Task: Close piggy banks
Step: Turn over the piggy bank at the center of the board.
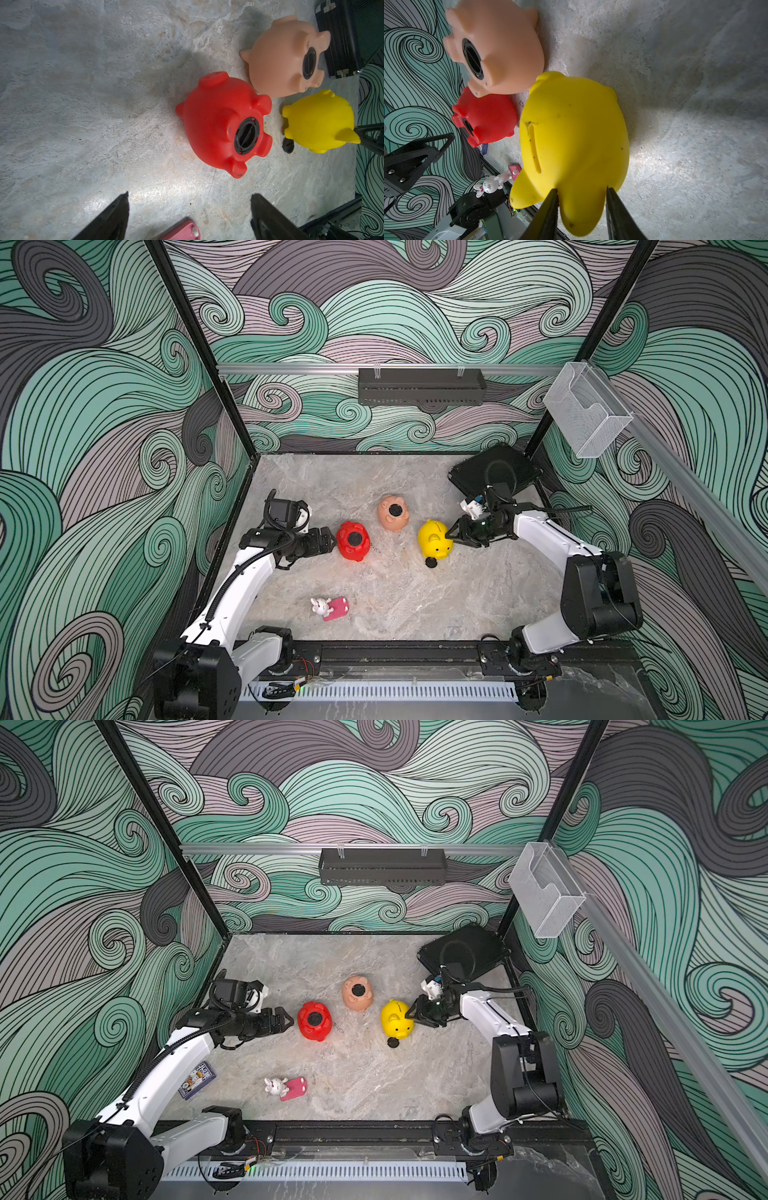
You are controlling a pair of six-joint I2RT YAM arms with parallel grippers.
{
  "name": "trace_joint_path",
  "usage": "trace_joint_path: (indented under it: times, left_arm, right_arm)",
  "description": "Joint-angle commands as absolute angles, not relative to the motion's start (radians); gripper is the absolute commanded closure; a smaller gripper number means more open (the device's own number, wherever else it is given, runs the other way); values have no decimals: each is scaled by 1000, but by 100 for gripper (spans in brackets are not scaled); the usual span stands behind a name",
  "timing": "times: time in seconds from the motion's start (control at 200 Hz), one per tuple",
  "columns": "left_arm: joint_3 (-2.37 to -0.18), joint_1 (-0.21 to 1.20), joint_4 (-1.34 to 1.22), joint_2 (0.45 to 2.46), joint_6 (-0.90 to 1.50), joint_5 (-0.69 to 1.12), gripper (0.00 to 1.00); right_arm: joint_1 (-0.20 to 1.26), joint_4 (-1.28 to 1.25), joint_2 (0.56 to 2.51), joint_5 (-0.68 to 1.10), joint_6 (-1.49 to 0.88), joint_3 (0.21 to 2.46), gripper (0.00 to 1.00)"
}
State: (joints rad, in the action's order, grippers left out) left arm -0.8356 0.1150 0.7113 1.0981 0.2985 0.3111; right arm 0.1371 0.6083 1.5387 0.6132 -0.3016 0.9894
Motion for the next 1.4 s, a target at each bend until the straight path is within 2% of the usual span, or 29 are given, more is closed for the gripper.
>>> trace_joint_path:
  times: [0.0,0.705,1.396]
  left_arm:
    - [-877,123,730,1101,286,316,9]
    - [-876,123,730,1094,287,310,9]
    - [-876,123,730,1094,287,306,9]
  right_arm:
    - [118,610,1568,574,-284,961,60]
    - [35,524,1617,659,-323,937,60]
    - [-25,525,1654,655,-315,969,58]
